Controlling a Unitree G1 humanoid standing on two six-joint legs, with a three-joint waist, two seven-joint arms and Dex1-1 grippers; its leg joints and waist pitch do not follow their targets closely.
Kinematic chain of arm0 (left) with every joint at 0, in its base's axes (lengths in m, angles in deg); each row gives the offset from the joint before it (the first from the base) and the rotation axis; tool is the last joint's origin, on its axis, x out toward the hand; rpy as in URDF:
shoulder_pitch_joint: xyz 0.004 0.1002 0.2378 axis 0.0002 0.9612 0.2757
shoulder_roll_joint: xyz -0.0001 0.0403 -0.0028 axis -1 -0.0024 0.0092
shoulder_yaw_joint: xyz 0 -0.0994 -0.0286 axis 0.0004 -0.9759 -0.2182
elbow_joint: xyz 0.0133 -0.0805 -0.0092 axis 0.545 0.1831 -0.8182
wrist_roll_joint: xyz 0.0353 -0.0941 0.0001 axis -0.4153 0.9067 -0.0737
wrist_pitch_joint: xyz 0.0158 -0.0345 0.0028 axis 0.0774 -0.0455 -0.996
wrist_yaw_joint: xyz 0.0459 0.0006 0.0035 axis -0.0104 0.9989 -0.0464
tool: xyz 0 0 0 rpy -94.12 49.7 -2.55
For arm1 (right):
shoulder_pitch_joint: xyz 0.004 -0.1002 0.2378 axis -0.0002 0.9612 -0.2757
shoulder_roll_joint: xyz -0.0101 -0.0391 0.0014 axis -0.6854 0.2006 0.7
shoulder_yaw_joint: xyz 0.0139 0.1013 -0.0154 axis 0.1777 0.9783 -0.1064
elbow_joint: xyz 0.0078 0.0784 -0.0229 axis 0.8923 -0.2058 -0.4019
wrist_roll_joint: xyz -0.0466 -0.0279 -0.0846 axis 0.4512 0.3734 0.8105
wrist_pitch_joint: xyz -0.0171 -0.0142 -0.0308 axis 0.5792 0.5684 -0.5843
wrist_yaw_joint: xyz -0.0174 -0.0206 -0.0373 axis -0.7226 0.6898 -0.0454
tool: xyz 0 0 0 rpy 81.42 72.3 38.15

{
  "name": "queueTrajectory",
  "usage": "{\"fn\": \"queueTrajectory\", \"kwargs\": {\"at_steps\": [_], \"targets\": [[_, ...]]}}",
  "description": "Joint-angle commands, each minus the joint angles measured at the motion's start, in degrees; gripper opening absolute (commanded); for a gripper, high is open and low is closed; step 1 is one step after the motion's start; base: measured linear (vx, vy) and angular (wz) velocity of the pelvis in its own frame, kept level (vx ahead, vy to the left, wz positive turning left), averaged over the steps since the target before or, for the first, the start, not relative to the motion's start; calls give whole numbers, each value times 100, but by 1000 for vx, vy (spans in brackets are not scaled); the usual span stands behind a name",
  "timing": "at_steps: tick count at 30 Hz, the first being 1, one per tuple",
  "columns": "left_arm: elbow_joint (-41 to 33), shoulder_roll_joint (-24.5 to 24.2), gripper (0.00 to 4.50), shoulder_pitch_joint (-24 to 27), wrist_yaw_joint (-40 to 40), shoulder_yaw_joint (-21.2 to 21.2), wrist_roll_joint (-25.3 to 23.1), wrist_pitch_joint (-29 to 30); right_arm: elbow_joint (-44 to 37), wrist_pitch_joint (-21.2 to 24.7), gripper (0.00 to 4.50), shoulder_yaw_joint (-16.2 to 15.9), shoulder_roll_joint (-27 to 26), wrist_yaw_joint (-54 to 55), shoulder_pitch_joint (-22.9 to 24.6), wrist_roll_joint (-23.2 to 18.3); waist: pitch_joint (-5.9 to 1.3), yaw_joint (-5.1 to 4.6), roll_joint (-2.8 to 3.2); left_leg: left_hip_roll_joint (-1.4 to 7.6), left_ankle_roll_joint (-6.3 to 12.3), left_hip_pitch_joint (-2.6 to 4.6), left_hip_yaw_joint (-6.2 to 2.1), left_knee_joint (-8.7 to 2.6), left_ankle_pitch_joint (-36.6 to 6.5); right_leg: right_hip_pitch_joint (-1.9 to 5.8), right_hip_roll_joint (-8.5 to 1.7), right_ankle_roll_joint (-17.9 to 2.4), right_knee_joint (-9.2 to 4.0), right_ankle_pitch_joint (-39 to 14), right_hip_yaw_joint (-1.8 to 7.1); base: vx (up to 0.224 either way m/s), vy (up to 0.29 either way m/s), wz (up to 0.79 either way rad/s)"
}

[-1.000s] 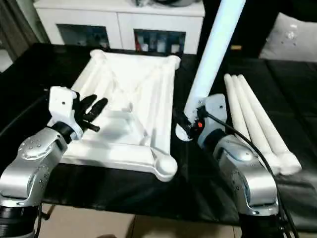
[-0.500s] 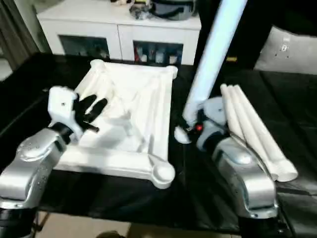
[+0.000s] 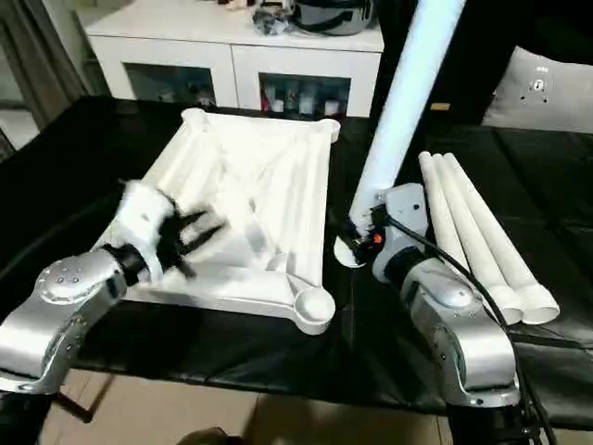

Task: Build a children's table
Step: Move to table

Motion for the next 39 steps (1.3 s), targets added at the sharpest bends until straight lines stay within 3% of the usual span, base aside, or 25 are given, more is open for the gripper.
{"fn": "queueTrajectory", "kwargs": {"at_steps": [1, 2, 5, 9, 10, 11, 13, 15, 19, 20, 22, 26, 28, 32, 34, 39], "targets": [[133, -340, 153, -237, -704, 355, 16, 86, 85, -98, 191, 64, 132, -206, -155, -19, -296, -4, 23, 476, -331, 156, -254, -600, -1773, -13, -468, -884, -524, -993, 224, 0, 0, 0], [158, -390, 153, -266, -784, 396, 2, 65, 93, -108, 191, 57, 146, -233, -160, -21, -306, 1, 7, 460, -272, 151, -239, -591, -1647, -6, -463, -886, -527, -827, 221, 0, 0, 0], [498, -667, 153, -667, -1505, 755, -56, -77, 201, -154, 191, 138, 295, -373, -203, -68, -394, 26, 37, 425, 18, 114, -176, -501, -842, 37, -447, -1087, -425, 563, 196, 0, 0, 0], [701, -771, 157, -941, -2178, 1117, -39, -81, 258, -155, 191, 257, 381, -420, -205, -123, -428, 50, 34, 430, 284, 61, -145, -422, -287, 60, -469, -1223, -357, 1377, 175, 0, 0, 0], [701, -771, 188, -941, -2178, 1117, -39, -81, 258, -155, 191, 257, 381, -420, -205, -123, -441, 68, 36, 438, 338, 65, -137, -409, -271, 54, -473, -1260, -346, 1366, 170, 0, 0, 0], [857, -740, 189, -1098, -2428, 1290, -71, -165, 211, -131, 191, 329, 411, -443, -165, -168, -424, 67, 63, 445, 345, 63, -136, -422, -361, 41, -466, -1293, -363, 1250, 166, 0, 0, 0], [957, -715, 195, -1203, -2581, 1413, -88, -204, 139, -78, 191, 391, 409, -436, -105, -222, -406, 87, 50, 462, 332, 67, -132, -441, -548, 41, -480, -1347, -385, 963, 171, 0, 0, 0], [995, -710, 231, -1241, -2634, 1460, -97, -224, 87, -34, 191, 413, 406, -438, -63, -263, -380, 83, 86, 479, 246, 80, -134, -467, -801, 28, -475, -1398, -413, 687, 170, 0, 0, 0], [1170, -682, 252, -1353, -2753, 1582, -142, -318, -29, 3, 191, 434, 404, -453, 62, -330, -365, 95, 73, 486, 185, 75, -136, -490, -992, 42, -502, -1398, -434, 280, 188, 0, 0, 0], [1345, -655, 279, -1433, -2835, 1674, -257, -442, -91, 13, 191, 431, 408, -460, 135, -352, -355, 107, 164, 489, 140, 83, -148, -494, -1037, 19, -506, -1378, -436, 171, 192, 0, 0, 0], [1381, -649, 282, -1446, -2844, 1686, -282, -469, -102, 17, 191, 429, 412, -471, 145, -360, -362, 94, 106, 496, 87, 93, -143, -509, -1124, 32, -493, -1352, -447, 123, 198, 0, 0, 0], [1762, -560, 284, -1573, -2975, 1813, -369, -518, -282, -154, 191, 337, 378, -459, 322, -253, -348, 108, 148, 490, 127, 83, -137, -500, -988, 14, -494, -1341, -440, 344, 203, 0, 0, 0], [1819, -537, 285, -1589, -2983, 1842, -381, -519, -316, -194, 191, 321, 363, -427, 359, -211, -349, 106, 129, 489, 138, 82, -136, -503, -1001, 21, -498, -1349, -447, 335, 202, 0, 0, 0], [2161, -366, 248, -1618, -2671, 1928, -660, -949, -456, -21, 191, 350, 290, -455, 419, -460, -352, 114, 144, 505, 198, 74, -147, -504, -995, 30, -514, -1334, -457, 324, 206, 0, 0, 0], [2308, -314, 237, -1649, -2655, 1929, -685, -948, -479, -11, 191, 369, 290, -463, 421, -511, -349, 123, 165, 511, 169, 82, -150, -509, -1049, 21, -515, -1343, -460, 251, 205, 0, 0, 0], [2409, -330, 196, -1663, -2757, 1972, -732, -1009, -485, -27, 191, 361, 281, -456, 427, -498, -338, 122, 154, 510, 149, 78, -147, -521, -1081, 11, -517, -1353, -470, 210, 213, 0, 0, 0]]}}
